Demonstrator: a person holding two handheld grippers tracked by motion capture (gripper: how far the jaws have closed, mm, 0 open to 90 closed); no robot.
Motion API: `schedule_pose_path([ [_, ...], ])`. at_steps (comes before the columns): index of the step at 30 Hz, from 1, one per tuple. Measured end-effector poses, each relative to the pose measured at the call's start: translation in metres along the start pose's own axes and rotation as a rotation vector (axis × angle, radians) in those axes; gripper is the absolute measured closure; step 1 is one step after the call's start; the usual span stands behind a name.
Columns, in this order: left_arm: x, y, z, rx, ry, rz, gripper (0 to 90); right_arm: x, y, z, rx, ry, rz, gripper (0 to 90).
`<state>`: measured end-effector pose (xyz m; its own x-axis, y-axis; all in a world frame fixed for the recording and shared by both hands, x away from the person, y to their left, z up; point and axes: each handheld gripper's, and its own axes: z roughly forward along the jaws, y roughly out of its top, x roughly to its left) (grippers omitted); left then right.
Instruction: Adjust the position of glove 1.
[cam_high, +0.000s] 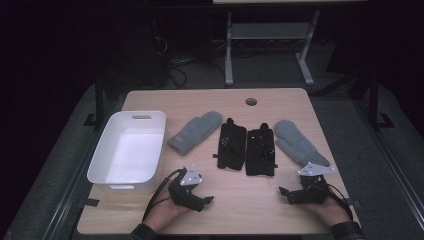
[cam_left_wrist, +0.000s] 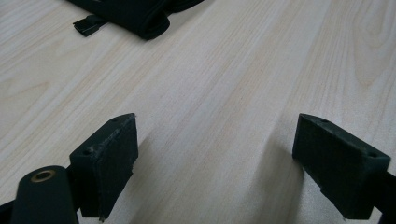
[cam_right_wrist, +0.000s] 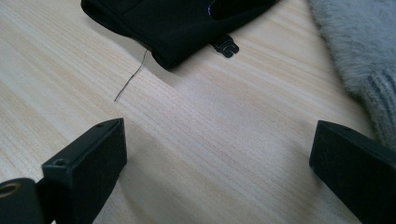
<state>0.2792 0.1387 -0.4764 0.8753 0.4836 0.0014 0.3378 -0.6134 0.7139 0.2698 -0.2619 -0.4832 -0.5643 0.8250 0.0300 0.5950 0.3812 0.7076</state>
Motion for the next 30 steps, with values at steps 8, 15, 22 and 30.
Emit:
schedule_pose_path([
  [8,0.0,0.003,-0.002,0.004,0.017,-0.023,23.3,0.0,0.0,0.0,0.0,-0.001,0.0,3.7],
  [15,0.006,0.013,-0.007,-0.013,0.025,-0.089,40.8,0.001,-0.001,-0.001,0.002,0.001,0.001,4.2],
  [22,0.018,0.032,-0.011,-0.034,0.077,-0.142,53.8,0.001,-0.001,-0.002,0.0,0.0,0.001,4.4],
  [30,0.034,0.053,-0.016,-0.051,0.162,-0.189,50.9,0.001,-0.001,-0.002,0.0,0.0,0.001,4.4],
])
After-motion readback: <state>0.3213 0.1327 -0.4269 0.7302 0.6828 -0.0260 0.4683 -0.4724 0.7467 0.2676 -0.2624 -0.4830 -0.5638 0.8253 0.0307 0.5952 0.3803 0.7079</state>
